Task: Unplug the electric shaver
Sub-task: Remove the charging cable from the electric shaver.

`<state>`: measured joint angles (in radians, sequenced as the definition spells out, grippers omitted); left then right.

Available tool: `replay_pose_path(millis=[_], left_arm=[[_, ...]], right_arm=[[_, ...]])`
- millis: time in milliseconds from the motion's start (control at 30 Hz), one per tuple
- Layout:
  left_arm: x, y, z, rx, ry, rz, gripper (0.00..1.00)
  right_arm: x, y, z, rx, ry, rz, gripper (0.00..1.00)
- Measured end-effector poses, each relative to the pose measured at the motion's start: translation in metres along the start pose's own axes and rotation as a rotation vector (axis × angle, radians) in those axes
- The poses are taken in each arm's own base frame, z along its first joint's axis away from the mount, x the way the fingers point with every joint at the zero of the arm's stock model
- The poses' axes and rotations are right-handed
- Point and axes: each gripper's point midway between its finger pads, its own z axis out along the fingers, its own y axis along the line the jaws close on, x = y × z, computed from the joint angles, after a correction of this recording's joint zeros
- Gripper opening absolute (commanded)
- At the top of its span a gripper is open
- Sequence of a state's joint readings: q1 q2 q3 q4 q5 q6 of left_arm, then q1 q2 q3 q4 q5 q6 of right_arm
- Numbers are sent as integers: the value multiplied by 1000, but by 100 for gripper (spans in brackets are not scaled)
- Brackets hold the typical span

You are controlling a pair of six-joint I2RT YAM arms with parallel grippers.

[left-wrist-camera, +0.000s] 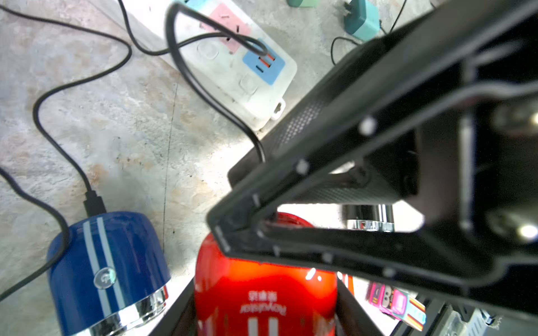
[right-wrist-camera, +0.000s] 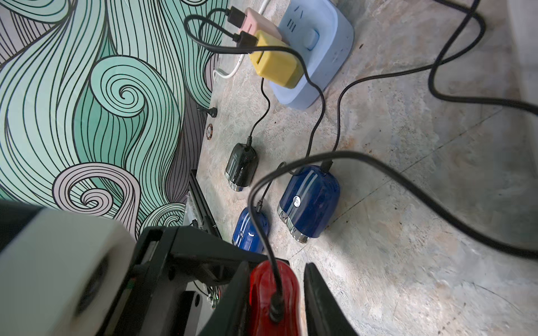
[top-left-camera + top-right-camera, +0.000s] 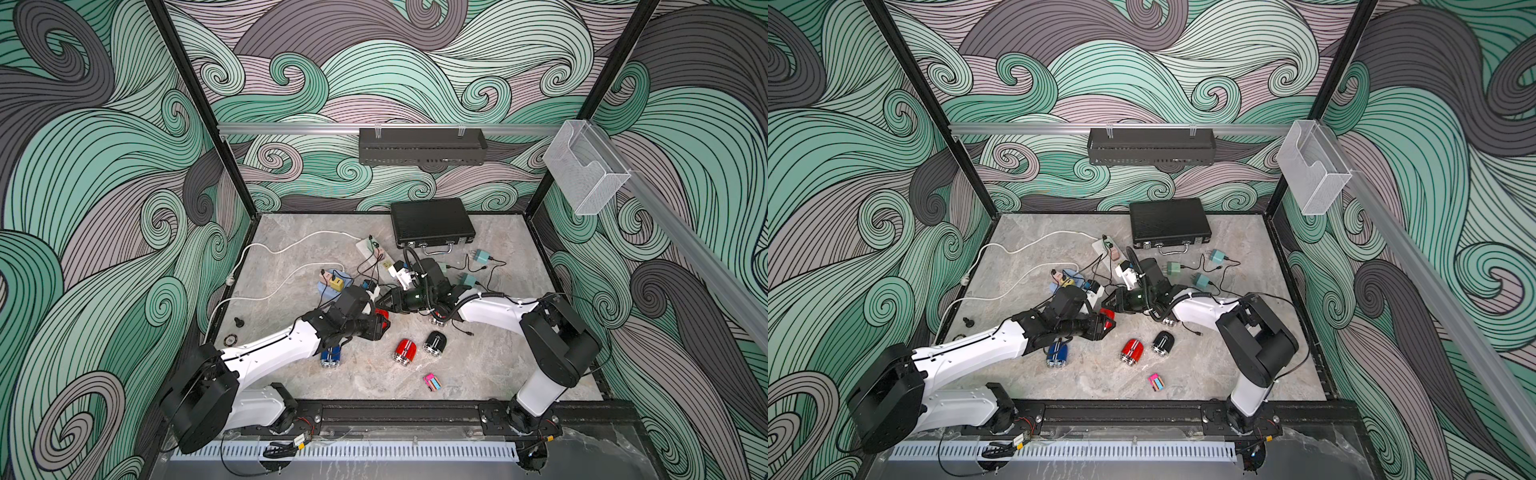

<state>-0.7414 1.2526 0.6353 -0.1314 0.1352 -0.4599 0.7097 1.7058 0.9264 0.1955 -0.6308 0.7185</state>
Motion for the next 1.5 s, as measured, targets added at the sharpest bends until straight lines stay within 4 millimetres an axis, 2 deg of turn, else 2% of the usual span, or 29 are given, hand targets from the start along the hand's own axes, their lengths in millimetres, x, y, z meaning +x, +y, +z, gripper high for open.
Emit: replay_pose_path(millis=[267, 500, 867, 1200, 1500], left_arm=[[4, 10, 0, -11, 8, -22, 0], [0, 8, -4, 6, -4, -26, 0], [4, 8, -5, 19, 2, -31, 0], [4, 9, -7, 28, -6, -39, 0], [4, 10, -8, 32, -8, -43, 0]], right_arm=[[-2, 6, 0, -30, -8, -3, 27], [-5, 10, 1, -54, -13, 0, 24], [-1, 3, 10, -63, 6, 24, 18], [-3, 5, 12, -84, 5, 27, 7], [-2, 5, 12, -83, 6, 24, 7]])
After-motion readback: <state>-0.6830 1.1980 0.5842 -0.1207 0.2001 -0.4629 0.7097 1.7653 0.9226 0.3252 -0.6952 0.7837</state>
